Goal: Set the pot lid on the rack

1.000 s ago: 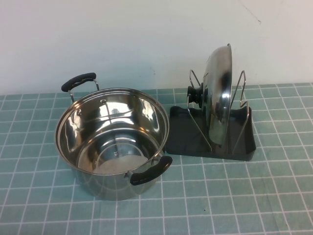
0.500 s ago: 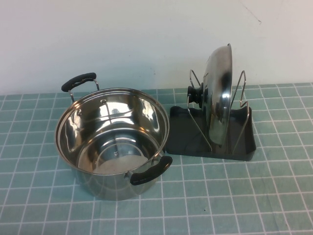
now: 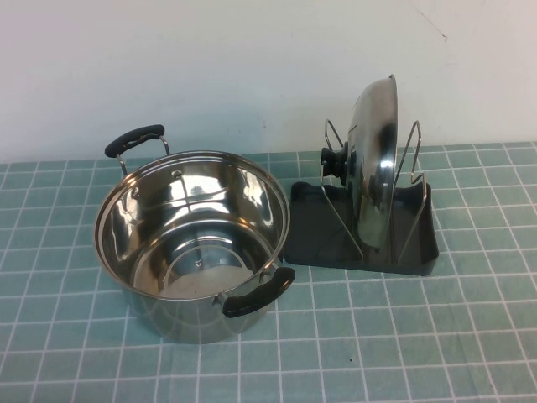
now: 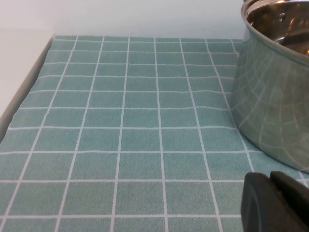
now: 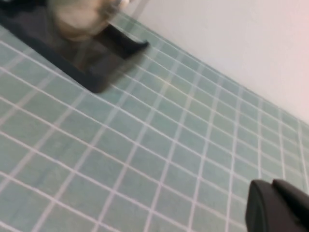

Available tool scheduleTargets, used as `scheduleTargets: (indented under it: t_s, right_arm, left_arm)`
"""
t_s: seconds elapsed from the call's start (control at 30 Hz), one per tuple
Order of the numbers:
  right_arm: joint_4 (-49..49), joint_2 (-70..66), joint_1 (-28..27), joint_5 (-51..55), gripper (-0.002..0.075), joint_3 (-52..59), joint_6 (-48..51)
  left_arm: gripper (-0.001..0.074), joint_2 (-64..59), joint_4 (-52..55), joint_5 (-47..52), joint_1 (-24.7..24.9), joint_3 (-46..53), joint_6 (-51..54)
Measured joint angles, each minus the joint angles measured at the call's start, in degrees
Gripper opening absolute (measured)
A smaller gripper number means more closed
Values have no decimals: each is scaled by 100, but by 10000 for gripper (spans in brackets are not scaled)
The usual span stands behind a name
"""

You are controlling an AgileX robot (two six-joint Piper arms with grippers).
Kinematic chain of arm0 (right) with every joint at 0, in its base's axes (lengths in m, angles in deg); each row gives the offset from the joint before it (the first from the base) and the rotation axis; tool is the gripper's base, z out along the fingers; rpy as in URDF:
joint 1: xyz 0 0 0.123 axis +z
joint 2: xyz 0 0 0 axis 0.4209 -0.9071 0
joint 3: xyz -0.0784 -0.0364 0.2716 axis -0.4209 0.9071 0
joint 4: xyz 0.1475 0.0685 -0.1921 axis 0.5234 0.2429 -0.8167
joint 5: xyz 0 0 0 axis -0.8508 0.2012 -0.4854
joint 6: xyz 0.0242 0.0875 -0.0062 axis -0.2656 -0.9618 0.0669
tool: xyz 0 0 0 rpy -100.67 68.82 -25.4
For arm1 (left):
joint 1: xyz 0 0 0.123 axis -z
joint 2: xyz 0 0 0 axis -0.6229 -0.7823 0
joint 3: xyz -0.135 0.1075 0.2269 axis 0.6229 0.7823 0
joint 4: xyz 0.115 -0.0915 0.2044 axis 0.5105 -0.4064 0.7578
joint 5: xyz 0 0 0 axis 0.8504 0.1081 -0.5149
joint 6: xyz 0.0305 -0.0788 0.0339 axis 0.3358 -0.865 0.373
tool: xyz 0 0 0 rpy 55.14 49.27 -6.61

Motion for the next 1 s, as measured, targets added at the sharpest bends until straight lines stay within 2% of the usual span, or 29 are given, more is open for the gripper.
scheduleTargets:
  t_s: [0.23,0.37,1.0]
  right_arm:
    - [151,508,-1131,-399,0,953,-13]
    - [469,557,-1495,-932,0,1484,-13]
    - [729,737,-1566,-1064,-1,1529,-36]
  left_arm:
    - [-2,0,0,0,0,0,0]
    - [-2,0,0,0,0,0,-18]
    - [-2,0,0,12,0,0,-18]
